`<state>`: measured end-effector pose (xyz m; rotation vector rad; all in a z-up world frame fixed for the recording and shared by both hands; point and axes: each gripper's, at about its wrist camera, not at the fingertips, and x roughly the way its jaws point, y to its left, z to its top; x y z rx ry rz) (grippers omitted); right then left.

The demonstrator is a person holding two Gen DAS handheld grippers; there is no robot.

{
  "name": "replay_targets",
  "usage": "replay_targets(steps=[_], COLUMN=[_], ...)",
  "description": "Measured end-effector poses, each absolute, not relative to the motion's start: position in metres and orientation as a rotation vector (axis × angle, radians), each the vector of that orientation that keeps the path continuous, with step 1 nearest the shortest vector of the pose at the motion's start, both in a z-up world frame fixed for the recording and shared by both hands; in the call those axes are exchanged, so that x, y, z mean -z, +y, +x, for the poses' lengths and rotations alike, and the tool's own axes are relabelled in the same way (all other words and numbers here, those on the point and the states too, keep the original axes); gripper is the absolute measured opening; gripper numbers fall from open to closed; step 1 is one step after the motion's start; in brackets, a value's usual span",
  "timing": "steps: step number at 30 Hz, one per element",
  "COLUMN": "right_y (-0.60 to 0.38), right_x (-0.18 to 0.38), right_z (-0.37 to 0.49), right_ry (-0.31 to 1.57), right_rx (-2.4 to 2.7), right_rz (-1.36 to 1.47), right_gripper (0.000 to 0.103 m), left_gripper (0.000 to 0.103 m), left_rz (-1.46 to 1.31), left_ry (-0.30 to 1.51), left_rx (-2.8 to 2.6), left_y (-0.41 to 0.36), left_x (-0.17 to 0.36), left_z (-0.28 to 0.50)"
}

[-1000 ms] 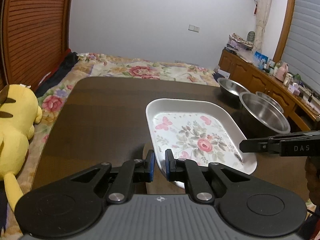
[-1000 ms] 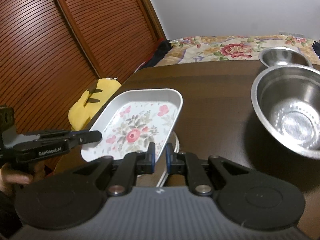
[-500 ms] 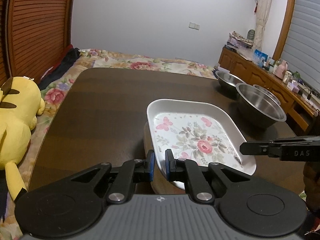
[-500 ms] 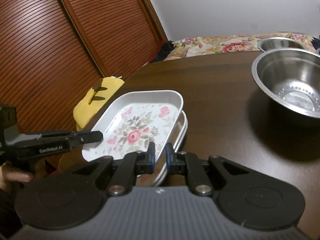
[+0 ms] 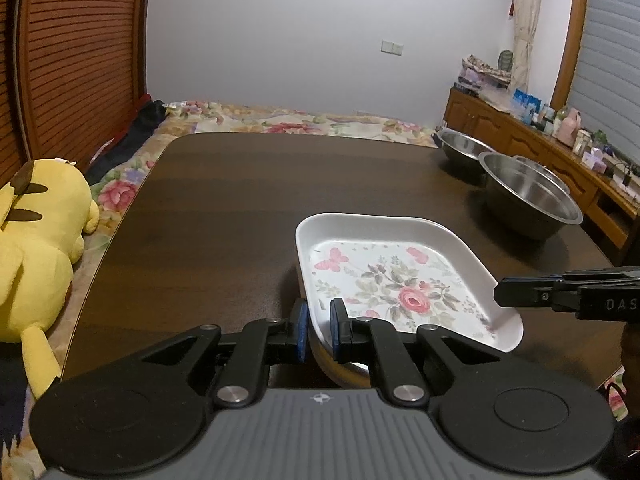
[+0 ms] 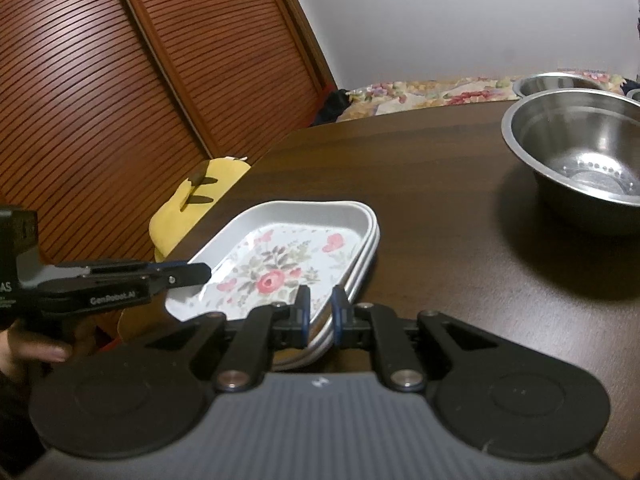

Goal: Organize plates and bowls

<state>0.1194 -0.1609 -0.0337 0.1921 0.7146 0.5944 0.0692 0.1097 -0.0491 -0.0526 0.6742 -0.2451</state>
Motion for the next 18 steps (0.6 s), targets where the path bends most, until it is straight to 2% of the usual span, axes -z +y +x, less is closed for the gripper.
replay_targets(steps=[11,18], right_y=[-0.1605,-0.1609], right_x=[0.038,0.0356], right_z=[0.1193,0.1174], right_ry=[0.697,0.681], right_rx=[-0.583,-0.572], right_rz=[0.189,0.177], right_gripper=[0.012,0.013], left_gripper=[0.013,0.027], left_rz=[-0.061,-0.066], left_ry=[0.683,0.671], left_rx=[0.232,0.231], left_y=[0.1101,0.1107], left_x=[0.0568,0.0544], left_z=[0.072,0.0715])
